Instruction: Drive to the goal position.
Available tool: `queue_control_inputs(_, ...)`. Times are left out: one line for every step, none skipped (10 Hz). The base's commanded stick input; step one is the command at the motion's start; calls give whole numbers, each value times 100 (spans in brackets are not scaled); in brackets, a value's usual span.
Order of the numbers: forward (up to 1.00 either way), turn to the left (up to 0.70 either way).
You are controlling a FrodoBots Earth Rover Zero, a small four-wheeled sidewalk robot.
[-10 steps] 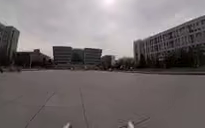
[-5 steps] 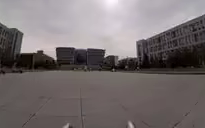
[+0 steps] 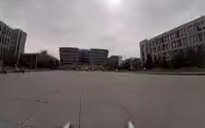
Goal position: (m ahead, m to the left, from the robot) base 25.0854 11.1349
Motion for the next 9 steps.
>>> queue_control_inputs(66,13)
queue_control_inputs(66,13)
queue_control_inputs(66,8)
queue_control_inputs(66,0)
queue_control_inputs(67,0)
queue_control_inputs(67,0)
queue_control_inputs(67,0)
queue_control_inputs(61,0)
queue_control_inputs(53,0)
